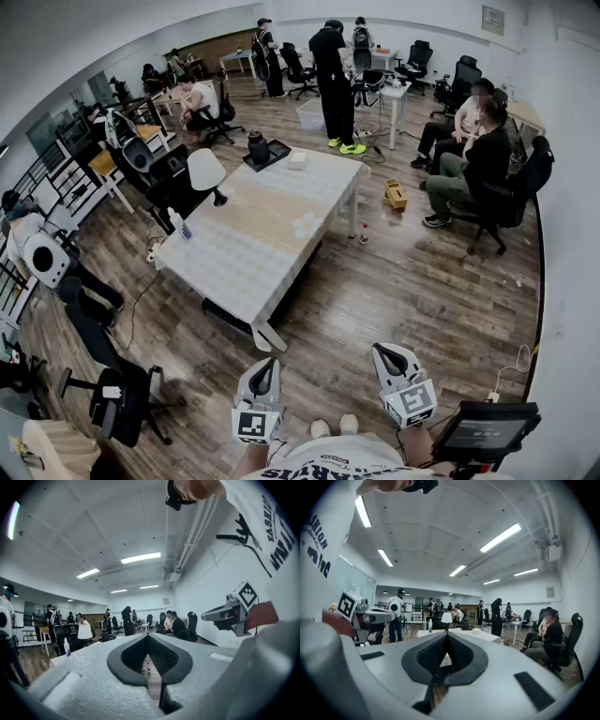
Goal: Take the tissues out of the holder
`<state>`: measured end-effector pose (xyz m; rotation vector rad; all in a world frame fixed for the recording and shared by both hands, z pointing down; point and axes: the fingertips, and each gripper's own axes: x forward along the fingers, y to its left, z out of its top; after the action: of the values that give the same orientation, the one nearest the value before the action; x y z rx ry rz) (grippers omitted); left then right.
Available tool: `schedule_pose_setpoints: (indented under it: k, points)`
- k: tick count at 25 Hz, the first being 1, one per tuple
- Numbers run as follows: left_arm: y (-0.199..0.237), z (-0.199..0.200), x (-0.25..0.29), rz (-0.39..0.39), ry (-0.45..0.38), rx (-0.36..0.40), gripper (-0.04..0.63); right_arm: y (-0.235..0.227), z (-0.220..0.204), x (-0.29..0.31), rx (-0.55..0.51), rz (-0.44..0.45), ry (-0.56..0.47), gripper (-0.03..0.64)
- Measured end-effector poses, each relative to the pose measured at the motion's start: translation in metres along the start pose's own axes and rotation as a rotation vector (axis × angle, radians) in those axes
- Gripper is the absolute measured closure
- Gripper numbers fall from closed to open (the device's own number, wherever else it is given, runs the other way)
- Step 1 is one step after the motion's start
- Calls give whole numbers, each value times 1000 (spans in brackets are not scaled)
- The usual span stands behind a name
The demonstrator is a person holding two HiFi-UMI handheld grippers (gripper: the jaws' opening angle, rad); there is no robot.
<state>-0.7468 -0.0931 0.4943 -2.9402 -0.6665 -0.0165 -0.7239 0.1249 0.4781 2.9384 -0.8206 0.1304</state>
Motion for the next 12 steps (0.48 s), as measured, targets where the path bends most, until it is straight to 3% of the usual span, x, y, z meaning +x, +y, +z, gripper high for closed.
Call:
schedule_pose_setpoints:
  k: [4, 8, 12]
  points:
    - [7, 15, -18, -36, -15, 70, 592, 24, -9, -22, 30, -17, 21, 609]
    - [1, 12, -20, 7, -12, 1, 592, 24, -13, -27, 33, 15, 33, 609]
    - [-19, 13, -11, -1, 11, -12, 592, 15, -5, -27, 30, 30, -2, 609]
